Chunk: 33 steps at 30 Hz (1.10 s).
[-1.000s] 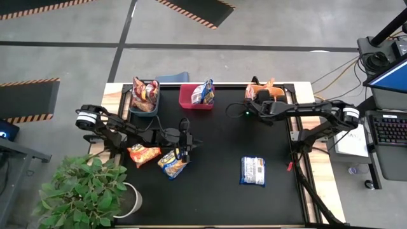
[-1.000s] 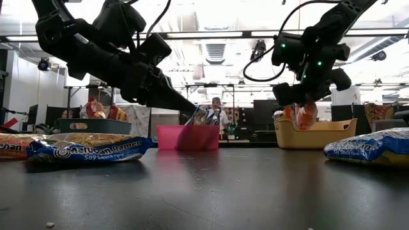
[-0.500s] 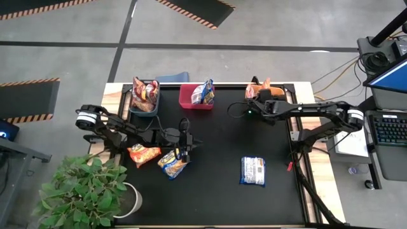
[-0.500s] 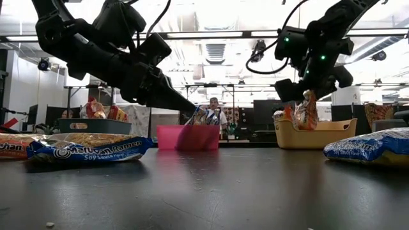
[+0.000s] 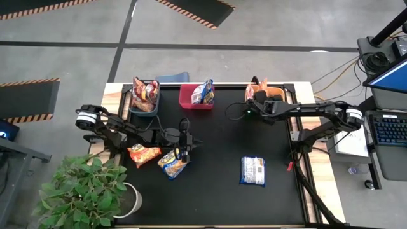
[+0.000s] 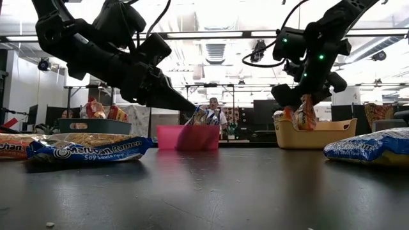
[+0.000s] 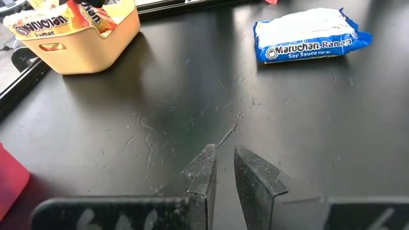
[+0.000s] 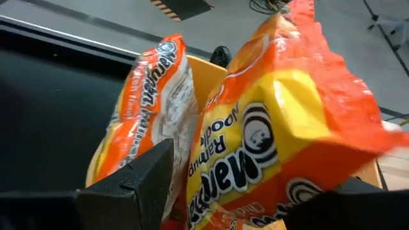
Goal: Sort Maruchan noodles
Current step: Put the orange noodle pack into the yellow bin
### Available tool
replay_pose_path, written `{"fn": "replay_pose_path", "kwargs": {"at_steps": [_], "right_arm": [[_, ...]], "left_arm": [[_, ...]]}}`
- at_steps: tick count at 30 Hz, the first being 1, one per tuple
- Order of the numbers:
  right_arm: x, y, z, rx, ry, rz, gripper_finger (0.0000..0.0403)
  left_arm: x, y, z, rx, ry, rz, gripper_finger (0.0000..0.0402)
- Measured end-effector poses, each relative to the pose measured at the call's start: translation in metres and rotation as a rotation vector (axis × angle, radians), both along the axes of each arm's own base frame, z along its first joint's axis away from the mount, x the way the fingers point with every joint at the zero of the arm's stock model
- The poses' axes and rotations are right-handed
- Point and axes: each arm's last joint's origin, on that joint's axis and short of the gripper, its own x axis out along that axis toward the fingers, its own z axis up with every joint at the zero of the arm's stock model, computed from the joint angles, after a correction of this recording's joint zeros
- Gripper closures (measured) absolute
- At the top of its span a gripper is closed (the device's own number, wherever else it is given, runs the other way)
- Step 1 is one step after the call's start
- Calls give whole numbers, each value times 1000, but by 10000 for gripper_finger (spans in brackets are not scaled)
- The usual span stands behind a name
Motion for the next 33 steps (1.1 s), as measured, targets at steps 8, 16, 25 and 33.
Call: {"fn": "replay_pose_path", "kwargs": {"at_steps": [8, 16, 25, 33], "right_arm": [[-1, -1, 1, -28, -9, -29, 202], [-4, -3, 8, -75, 8, -80, 209], [-25, -6, 25, -47, 45, -180, 209], [-40, -5, 38, -55, 31, -200, 209]], "left_arm": [[0, 0, 0, -3, 0, 1, 364], [0, 0, 0, -3, 0, 1, 364], [0, 0, 0, -3, 1, 1, 364], [0, 0, 0, -3, 1, 1, 364]]}}
